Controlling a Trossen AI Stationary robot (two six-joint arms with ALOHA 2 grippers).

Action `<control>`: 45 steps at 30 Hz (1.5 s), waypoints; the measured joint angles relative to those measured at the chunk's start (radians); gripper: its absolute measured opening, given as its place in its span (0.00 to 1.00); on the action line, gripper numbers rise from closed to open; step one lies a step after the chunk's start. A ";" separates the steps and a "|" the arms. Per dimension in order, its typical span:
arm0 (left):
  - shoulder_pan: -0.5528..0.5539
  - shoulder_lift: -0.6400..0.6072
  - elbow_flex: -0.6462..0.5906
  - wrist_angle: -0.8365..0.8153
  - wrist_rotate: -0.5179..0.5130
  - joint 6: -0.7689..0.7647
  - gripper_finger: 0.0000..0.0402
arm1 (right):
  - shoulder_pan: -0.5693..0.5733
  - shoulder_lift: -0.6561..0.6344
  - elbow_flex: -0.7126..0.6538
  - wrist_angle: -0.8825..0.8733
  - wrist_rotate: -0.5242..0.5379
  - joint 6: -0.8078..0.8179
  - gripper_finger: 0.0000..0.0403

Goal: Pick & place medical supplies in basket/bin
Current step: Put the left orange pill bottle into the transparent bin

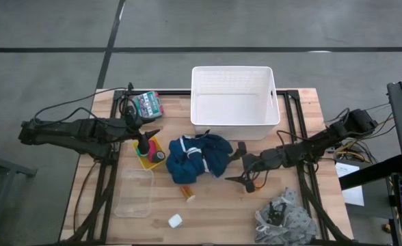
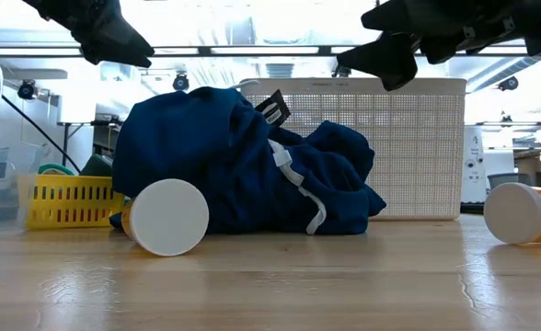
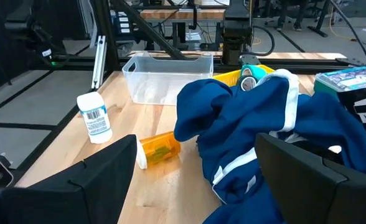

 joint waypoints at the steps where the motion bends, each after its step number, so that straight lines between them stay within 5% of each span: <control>1: 0.000 0.000 0.000 0.000 0.000 0.000 0.59 | 0.000 0.000 -0.001 -0.002 -0.001 0.000 0.81; 38: 0.000 0.000 0.000 0.000 0.005 -0.037 0.59 | 0.021 0.000 0.002 -0.025 -0.003 -0.150 0.81; 45: -0.034 0.019 0.002 0.019 0.242 0.042 0.59 | 0.021 0.000 0.002 -0.024 -0.003 -0.150 0.81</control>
